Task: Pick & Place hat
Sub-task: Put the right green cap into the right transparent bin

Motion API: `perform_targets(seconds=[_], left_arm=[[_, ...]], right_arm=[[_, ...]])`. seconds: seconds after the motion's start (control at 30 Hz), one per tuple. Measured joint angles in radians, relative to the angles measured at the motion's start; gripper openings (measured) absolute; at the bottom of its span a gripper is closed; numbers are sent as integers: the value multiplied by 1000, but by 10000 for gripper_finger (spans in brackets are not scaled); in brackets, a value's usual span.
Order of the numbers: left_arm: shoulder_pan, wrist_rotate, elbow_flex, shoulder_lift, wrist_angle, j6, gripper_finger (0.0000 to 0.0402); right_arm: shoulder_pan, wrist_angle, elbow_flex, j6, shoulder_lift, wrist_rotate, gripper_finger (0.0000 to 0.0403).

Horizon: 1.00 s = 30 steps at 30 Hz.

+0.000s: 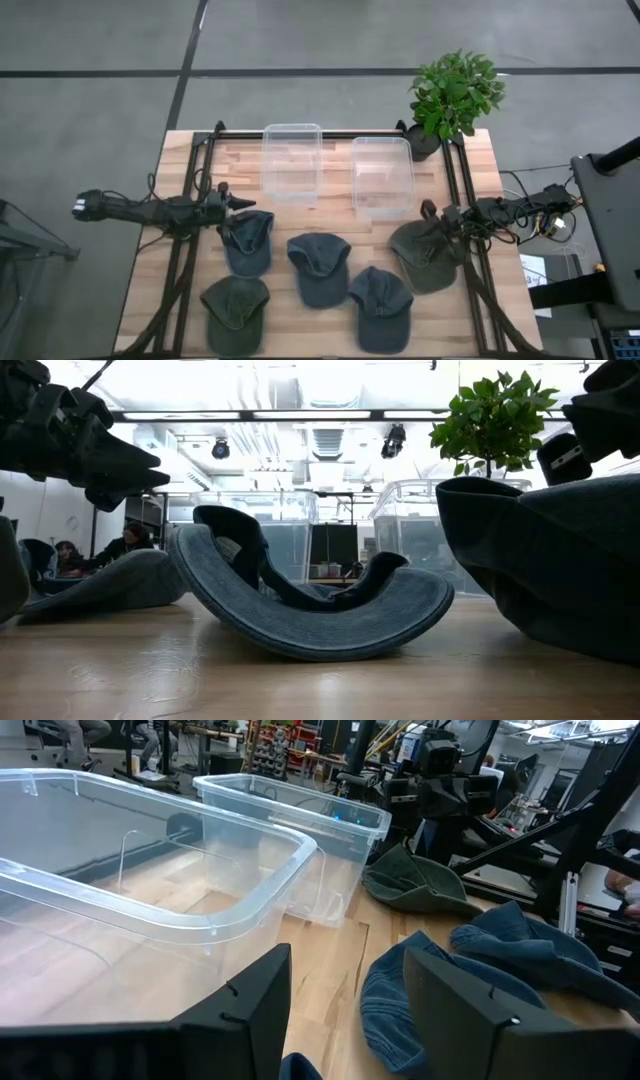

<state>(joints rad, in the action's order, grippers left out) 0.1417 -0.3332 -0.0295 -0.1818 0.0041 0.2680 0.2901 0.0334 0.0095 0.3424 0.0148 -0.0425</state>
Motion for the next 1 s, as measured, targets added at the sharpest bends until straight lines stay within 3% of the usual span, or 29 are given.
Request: perform_targets(seconds=[0.27, 0.47, 0.63, 0.73, 1.0], left_arm=[[0, 1, 0, 0, -1, 0, 187], [0, 1, 0, 0, -2, 2, 187], [0, 1, 0, 0, -2, 2, 187], [0, 0, 0, 0, -2, 2, 187], [0, 0, 0, 0, -2, -9, 187]], right_arm=[[4, -63, 28, 288, 0, -191, 34], [69, -505, 214, 547, 49, -277, 34], [138, -876, 428, 674, 204, -281, 34], [167, -1012, 541, 726, 326, -281, 34], [182, -1133, 651, 700, 623, -272, 33]])
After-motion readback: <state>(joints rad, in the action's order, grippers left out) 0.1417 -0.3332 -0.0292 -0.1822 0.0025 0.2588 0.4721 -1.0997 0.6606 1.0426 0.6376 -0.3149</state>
